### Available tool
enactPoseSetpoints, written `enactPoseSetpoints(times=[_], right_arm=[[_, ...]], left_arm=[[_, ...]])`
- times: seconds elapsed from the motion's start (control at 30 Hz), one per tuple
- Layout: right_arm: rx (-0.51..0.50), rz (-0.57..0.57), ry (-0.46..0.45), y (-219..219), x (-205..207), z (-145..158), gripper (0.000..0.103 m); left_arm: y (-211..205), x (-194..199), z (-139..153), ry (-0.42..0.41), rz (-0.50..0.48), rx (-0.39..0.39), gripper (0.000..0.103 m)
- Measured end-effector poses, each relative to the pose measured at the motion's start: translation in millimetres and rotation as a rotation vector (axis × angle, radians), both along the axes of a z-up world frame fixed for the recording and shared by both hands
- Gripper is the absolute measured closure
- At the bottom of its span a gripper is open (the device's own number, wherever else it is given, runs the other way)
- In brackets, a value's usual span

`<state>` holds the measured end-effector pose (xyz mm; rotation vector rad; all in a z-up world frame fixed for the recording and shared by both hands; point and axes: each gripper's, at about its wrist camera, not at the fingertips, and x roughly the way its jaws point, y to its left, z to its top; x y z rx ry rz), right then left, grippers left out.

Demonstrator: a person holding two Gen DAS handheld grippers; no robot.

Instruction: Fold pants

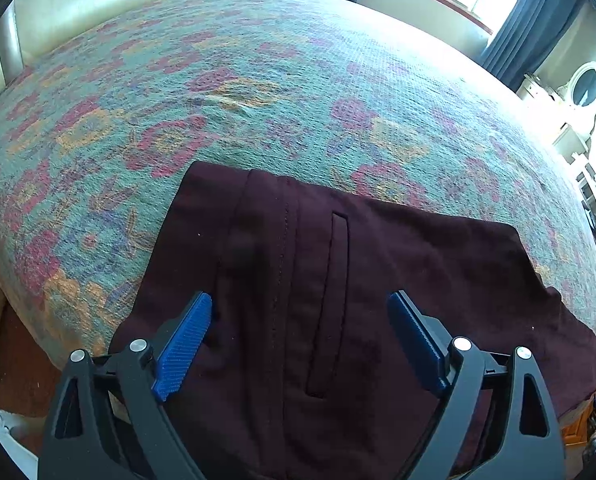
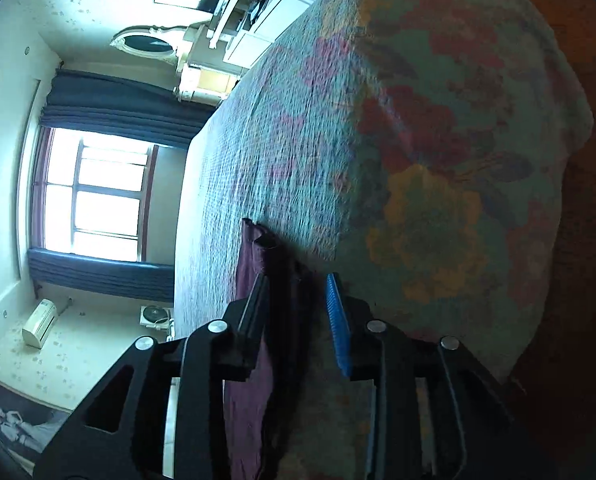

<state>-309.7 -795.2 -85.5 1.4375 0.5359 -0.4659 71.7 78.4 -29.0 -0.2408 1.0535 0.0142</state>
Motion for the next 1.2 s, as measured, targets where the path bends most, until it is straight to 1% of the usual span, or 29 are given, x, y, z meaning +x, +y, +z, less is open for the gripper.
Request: enactPoseSetpoints(times=[0.03,0.07,0.1,0.13,0.2,0.3,0.33,0.37,0.4,0.47,0.53,0.6,0.63,0.67,0.7,0.73,0.77,0.83,0.87,0.9,0.97,1.0,1.07,1.1,1.17,1.2], right_arm=[[0.011,0.004,-0.007,-1,4,-4,0.064],[0.026,-0.001,-0.023,-1,8,-6,0.061],[0.037,-0.009,-0.041,-4,10,-7,0.055],[0.043,-0.016,-0.060,-5,13,-5,0.053],[0.044,0.003,-0.055,-5,21,3,0.052],[0.004,0.075,-0.033,-1,39,15,0.052],[-0.017,0.094,-0.014,-1,43,16,0.055],[-0.054,0.117,0.012,-3,49,18,0.083],[-0.099,0.138,0.045,-4,55,21,0.094],[-0.174,0.147,0.057,-6,62,28,0.095],[-0.197,0.140,0.057,-9,60,24,0.095],[-0.157,0.132,0.078,-13,50,1,0.095],[-0.116,0.124,0.025,-15,45,-10,0.095],[-0.085,0.117,-0.023,-19,40,-15,0.095],[-0.054,0.115,-0.051,-17,30,-18,0.094],[-0.035,0.116,-0.060,-19,27,-17,0.092],[-0.049,0.116,-0.049,-23,25,-10,0.089],[-0.131,0.109,-0.001,-35,23,12,0.079],[-0.157,0.125,0.005,-43,29,22,0.066],[-0.162,0.154,0.005,-48,36,28,0.060],[-0.177,0.233,0.017,-57,60,36,0.057],[-0.183,0.283,0.034,-59,73,37,0.052],[-0.202,0.380,0.100,-59,100,34,0.052],[-0.195,0.436,0.123,-57,112,31,0.049],[-0.187,0.527,0.190,-50,130,23,0.047],[-0.198,0.556,0.210,-47,137,23,0.043]], left_arm=[[-1,0,0,0.001,0.001,0.005,0.014],[-1,1,0,0.002,0.002,0.010,0.014],[-1,0,-1,0.002,0.003,0.013,0.014],[-2,0,-1,0.002,0.004,0.017,0.014],[-2,1,-1,0.004,0.005,0.023,0.014],[-2,3,-1,0.006,0.014,0.029,0.014],[-2,3,-2,0.006,0.017,0.031,0.014],[-2,4,-2,0.004,0.021,0.031,0.013],[-2,4,-2,0.001,0.027,0.030,0.013],[-1,3,-1,-0.009,0.041,0.022,0.013],[-1,1,0,-0.015,0.042,0.018,0.013],[-1,1,-1,-0.017,0.032,0.021,0.013],[-1,1,-1,-0.018,0.027,0.025,0.013],[-2,1,-1,-0.017,0.021,0.033,0.013],[-4,1,-1,-0.015,0.016,0.041,0.013],[-5,1,-1,-0.014,0.012,0.048,0.013],[-5,2,-1,-0.014,0.009,0.051,0.013],[-5,2,-2,-0.017,0.004,0.053,0.013],[-5,2,-1,-0.021,0.002,0.053,0.013],[-5,1,0,-0.028,-0.001,0.053,0.013],[-5,-3,4,-0.053,-0.001,0.053,0.013],[-4,-5,6,-0.066,0.000,0.054,0.013],[-5,-9,11,-0.095,-0.008,0.063,0.013],[-5,-10,13,-0.106,-0.015,0.077,0.013],[-5,-10,16,-0.110,-0.027,0.110,0.013],[-4,-10,15,-0.103,-0.033,0.119,0.013]])
